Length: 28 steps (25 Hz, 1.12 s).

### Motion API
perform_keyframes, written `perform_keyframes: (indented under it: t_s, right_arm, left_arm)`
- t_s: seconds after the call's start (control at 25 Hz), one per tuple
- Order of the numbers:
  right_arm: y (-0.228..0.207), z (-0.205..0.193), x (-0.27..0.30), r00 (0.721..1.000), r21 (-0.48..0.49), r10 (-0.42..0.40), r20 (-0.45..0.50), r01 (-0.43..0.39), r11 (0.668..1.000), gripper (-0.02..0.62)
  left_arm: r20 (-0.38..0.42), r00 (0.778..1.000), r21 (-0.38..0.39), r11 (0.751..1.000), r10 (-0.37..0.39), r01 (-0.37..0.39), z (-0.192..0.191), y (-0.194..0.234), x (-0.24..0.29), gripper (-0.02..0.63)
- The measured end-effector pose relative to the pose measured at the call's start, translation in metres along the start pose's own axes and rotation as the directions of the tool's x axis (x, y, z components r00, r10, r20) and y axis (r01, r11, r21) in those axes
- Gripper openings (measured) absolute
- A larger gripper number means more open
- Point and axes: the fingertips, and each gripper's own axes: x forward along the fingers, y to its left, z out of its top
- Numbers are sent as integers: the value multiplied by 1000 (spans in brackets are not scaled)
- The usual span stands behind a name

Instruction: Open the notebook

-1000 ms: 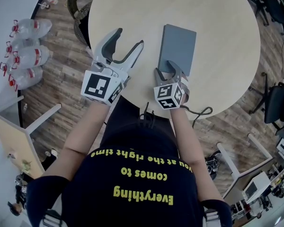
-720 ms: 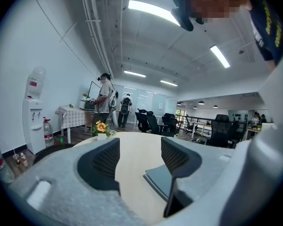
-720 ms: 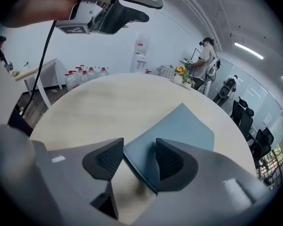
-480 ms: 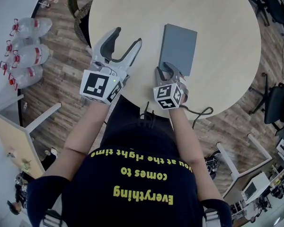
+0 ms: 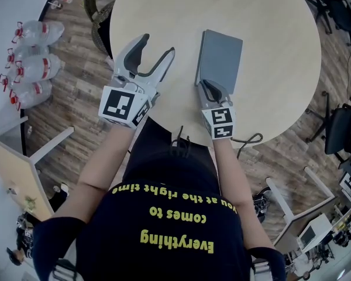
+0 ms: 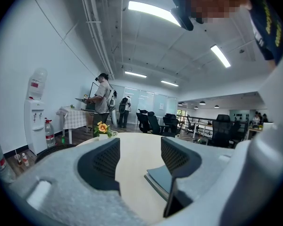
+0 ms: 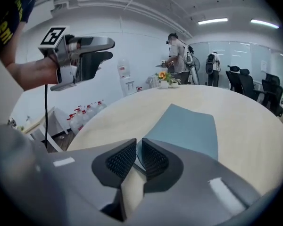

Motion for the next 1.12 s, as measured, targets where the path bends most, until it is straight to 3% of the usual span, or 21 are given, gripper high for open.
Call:
perform_keyframes:
  t_s: [0.44,0.76,0.92,1.12]
  right_arm:
    - [-18,37,-48,983,113,-53,174,33,993,40]
    - [-54,50,-107,932,228,-221,287,158,961,35]
    - [-79,42,-133,897,266,-330,294,255,930,35]
    - [-100,31,-147,876,265,-395,278,325,908,35]
  left_arm:
    - [-18,999,24,999,-39,39,-2,-15,6,278]
    - [-39,995,35,995,-89,90,-8,-33,16,278]
    - [-48,993,40,993,-106,108,-10,-40,19,278]
    - [-56,992,39,992,-117,119,-13,-44,23,277]
